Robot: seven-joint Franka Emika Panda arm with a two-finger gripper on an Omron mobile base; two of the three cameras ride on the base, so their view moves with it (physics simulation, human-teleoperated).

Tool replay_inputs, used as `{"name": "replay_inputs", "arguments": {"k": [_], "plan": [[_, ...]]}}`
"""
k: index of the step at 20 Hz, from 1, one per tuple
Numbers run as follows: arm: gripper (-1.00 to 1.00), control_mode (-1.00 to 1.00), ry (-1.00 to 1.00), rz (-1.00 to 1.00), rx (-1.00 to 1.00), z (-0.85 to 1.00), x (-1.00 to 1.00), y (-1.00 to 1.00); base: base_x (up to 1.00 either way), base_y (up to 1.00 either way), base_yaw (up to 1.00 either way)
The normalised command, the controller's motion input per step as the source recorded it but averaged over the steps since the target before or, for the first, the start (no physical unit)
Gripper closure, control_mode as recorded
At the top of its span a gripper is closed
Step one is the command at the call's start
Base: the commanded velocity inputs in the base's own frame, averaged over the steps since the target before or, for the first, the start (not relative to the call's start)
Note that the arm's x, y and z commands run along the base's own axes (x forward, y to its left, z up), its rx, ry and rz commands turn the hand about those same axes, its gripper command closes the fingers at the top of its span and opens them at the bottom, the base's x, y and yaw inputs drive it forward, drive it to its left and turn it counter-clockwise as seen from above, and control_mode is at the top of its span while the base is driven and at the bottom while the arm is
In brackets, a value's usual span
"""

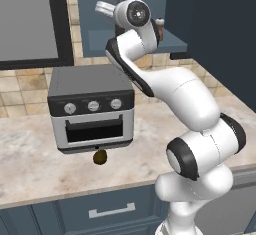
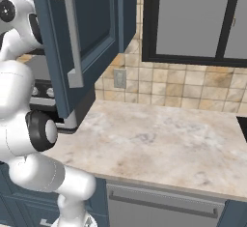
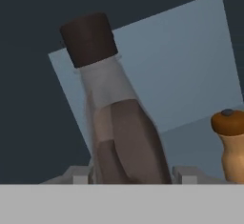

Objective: There are various items on the counter. Only move the condiments/shakers into the cabinet.

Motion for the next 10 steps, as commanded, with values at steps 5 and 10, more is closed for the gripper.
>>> {"name": "replay_inputs", "arguments": {"k": [5,10], "plan": [[1.0,-1.0,0.02,0.0,0.01,0.0,0.22,0.0,0.0,0.0,0.0],[1.0,-1.0,0.05,0.0,0.0,-0.01,0.45,0.0,0.0,0.0,0.0]]}}
